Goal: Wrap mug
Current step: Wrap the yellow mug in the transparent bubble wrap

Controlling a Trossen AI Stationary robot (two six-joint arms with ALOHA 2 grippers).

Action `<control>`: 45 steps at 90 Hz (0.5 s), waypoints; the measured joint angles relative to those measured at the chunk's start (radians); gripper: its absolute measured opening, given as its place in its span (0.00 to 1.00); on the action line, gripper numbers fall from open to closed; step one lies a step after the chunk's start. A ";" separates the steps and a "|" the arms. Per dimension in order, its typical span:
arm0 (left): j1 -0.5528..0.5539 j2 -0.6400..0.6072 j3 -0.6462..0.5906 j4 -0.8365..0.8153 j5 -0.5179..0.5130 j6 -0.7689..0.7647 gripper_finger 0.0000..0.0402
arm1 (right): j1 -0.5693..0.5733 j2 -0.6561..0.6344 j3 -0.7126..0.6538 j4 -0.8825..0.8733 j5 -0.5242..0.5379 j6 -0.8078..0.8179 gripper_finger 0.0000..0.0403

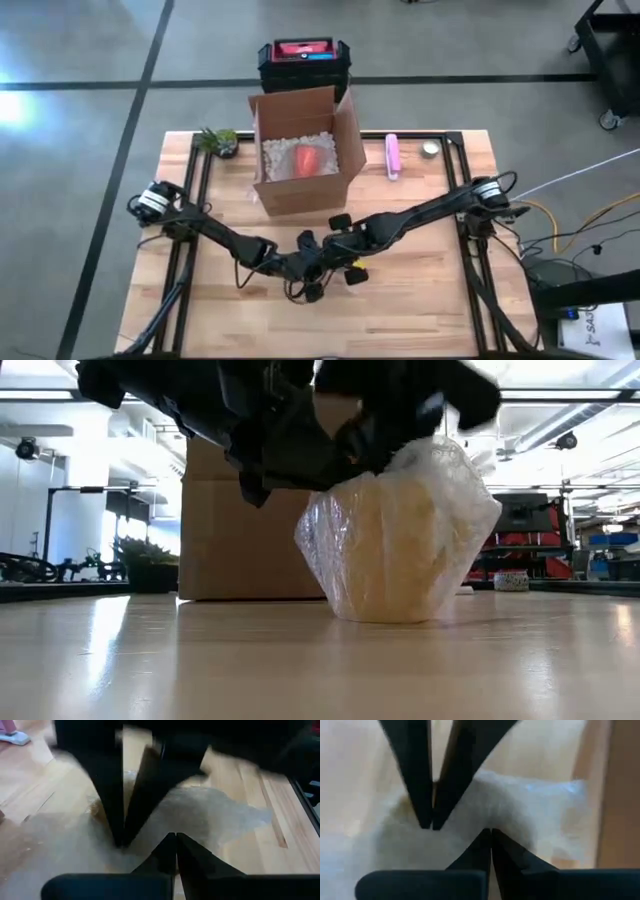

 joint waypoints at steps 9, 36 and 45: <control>0.002 0.000 0.001 0.003 0.009 0.003 0.00 | 0.001 0.045 0.000 -0.004 0.002 -0.001 0.00; -0.008 -0.071 -0.002 -0.097 0.041 0.014 0.00 | 0.001 0.053 -0.003 -0.006 0.001 0.007 0.00; -0.022 -0.147 -0.002 -0.204 0.003 -0.006 0.00 | 0.001 0.038 -0.007 -0.003 -0.001 0.008 0.00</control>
